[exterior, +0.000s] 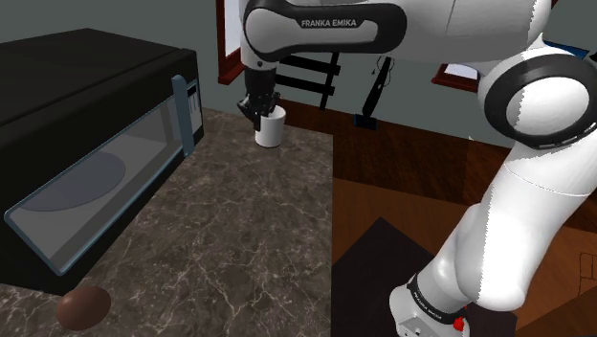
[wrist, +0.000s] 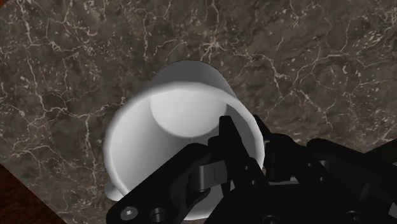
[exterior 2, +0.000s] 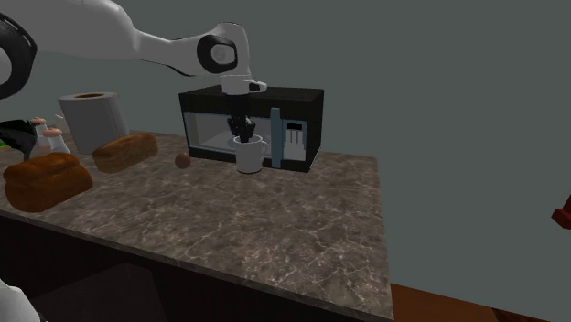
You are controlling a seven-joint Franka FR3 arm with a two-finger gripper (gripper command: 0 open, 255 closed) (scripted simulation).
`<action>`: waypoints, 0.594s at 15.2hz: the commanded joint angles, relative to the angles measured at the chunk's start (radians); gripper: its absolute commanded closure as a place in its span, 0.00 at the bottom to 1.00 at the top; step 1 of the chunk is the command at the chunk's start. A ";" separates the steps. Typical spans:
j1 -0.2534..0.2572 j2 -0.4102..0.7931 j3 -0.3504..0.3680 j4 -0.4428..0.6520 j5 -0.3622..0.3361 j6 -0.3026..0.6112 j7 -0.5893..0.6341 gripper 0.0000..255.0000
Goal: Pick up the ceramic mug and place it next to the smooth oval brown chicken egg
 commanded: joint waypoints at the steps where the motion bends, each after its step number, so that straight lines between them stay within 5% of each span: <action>1: 0.024 -0.023 0.017 -0.031 0.000 0.005 0.043 1.00; 9: 0.122 -0.067 0.095 -0.087 0.003 0.005 0.219 1.00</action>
